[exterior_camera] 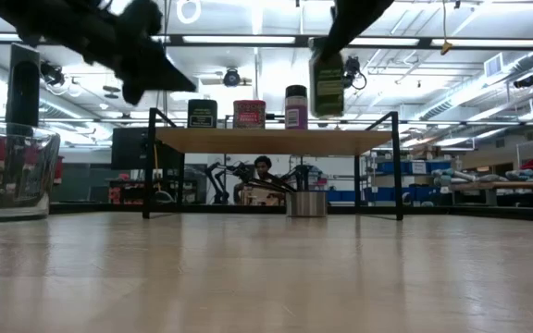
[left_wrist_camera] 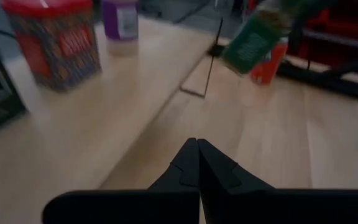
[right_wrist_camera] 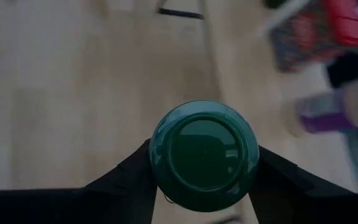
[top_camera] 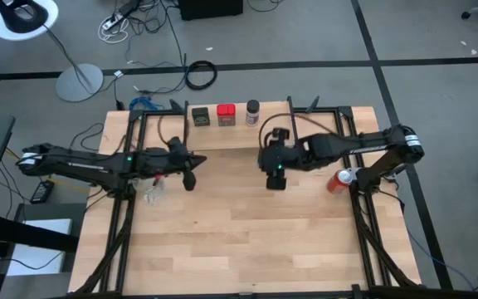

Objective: Shelf spices
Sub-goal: Put the green seasoning bottle on the shelf

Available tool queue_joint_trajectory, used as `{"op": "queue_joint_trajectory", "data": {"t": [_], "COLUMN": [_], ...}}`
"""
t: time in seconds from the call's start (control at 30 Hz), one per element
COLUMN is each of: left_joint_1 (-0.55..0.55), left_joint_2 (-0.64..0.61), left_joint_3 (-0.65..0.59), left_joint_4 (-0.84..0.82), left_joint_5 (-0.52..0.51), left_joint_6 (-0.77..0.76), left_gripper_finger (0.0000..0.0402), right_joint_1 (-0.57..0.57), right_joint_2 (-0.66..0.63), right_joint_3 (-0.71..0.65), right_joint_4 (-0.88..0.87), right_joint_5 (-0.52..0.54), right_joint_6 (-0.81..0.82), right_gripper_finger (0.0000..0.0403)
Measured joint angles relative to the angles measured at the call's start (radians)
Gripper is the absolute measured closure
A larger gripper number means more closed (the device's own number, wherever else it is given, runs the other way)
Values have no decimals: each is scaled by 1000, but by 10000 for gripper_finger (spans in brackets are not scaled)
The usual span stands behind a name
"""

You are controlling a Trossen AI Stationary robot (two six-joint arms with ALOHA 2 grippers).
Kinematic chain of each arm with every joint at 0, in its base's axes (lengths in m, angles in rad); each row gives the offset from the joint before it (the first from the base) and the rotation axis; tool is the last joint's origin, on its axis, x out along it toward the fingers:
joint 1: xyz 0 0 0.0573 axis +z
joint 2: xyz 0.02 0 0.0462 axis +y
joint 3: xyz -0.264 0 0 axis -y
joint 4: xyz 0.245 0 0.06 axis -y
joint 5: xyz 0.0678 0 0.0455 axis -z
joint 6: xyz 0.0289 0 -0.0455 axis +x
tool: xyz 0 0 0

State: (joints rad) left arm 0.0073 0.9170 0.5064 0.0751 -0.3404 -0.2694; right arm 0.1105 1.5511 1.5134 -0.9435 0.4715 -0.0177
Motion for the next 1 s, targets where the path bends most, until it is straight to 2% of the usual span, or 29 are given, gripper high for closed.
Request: {"op": "queue_joint_trajectory", "data": {"t": [0.23,0.37,0.7,1.0], "left_joint_1": [-55,-85,-109,-121], "left_joint_2": [-201,-270,-290,-290], "left_joint_3": [0,0,0,0], "left_joint_4": [-132,-194,-205,-203], "left_joint_5": [-110,-169,-189,-188], "left_joint_6": [6,1,1,3], "left_gripper_finger": [401,401,401,401], "right_joint_1": [-102,-187,-443,-602], "right_joint_2": [-80,-127,-142,-112], "right_joint_3": [24,24,-18,-26], "right_joint_4": [-55,-48,22,110], "right_joint_5": [15,-10,-247,-438], "right_joint_6": [-71,-130,-268,-343], "right_gripper_finger": [205,205,205,205]}}
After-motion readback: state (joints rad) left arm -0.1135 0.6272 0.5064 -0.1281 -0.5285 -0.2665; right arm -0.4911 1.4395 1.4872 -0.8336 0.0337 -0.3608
